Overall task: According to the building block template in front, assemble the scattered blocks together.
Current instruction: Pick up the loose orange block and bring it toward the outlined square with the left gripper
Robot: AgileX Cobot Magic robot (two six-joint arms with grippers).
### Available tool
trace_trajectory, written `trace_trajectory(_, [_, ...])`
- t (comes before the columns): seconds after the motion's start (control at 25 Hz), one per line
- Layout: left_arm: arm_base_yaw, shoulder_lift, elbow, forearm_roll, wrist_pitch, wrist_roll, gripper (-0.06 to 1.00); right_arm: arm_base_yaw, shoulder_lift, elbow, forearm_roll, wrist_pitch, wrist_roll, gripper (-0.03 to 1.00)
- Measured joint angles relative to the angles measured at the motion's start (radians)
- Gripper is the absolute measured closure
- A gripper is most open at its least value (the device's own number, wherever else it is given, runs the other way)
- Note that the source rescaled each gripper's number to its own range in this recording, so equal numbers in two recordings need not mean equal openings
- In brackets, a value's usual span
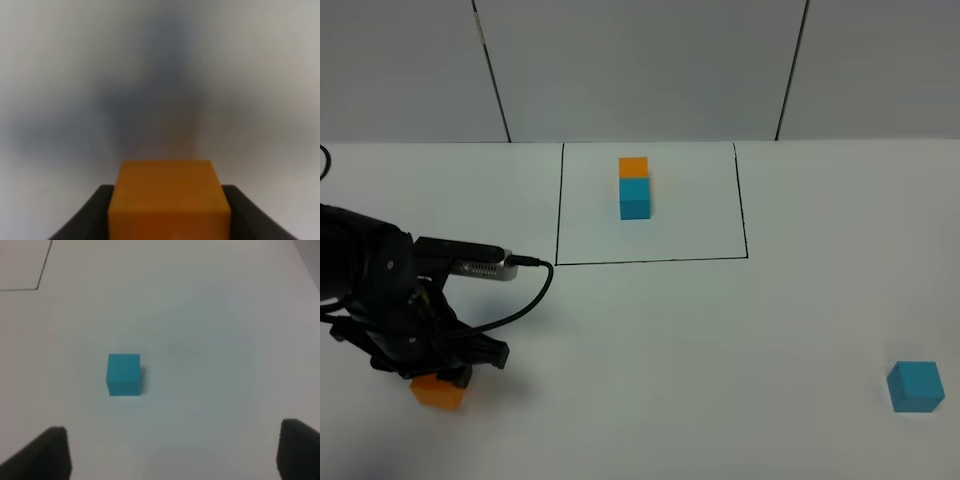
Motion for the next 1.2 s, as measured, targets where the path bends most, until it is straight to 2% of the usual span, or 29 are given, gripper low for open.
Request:
trace_trajectory(0.2, [-0.006, -0.033, -0.125, 0.005, 0.125, 0.138, 0.94, 0.0, 0.0, 0.0, 0.0, 0.0, 0.0, 0.27])
trace_trajectory(0.4, [-0.055, -0.021, -0.235, 0.027, 0.225, 0.448, 0.94, 0.0, 0.0, 0.0, 0.0, 0.0, 0.0, 0.27])
trace_trajectory(0.6, [-0.119, 0.035, -0.363, 0.031, 0.237, 0.747, 0.94, 0.0, 0.0, 0.0, 0.0, 0.0, 0.0, 0.27])
trace_trajectory(0.72, [-0.13, 0.11, -0.471, 0.018, 0.248, 0.903, 0.94, 0.0, 0.0, 0.0, 0.0, 0.0, 0.0, 0.27])
trace_trajectory(0.92, [-0.13, 0.264, -0.623, -0.01, 0.305, 1.038, 0.94, 0.0, 0.0, 0.0, 0.0, 0.0, 0.0, 0.27])
trace_trajectory(1.2, [-0.164, 0.432, -0.781, -0.036, 0.313, 1.115, 0.94, 0.0, 0.0, 0.0, 0.0, 0.0, 0.0, 0.27])
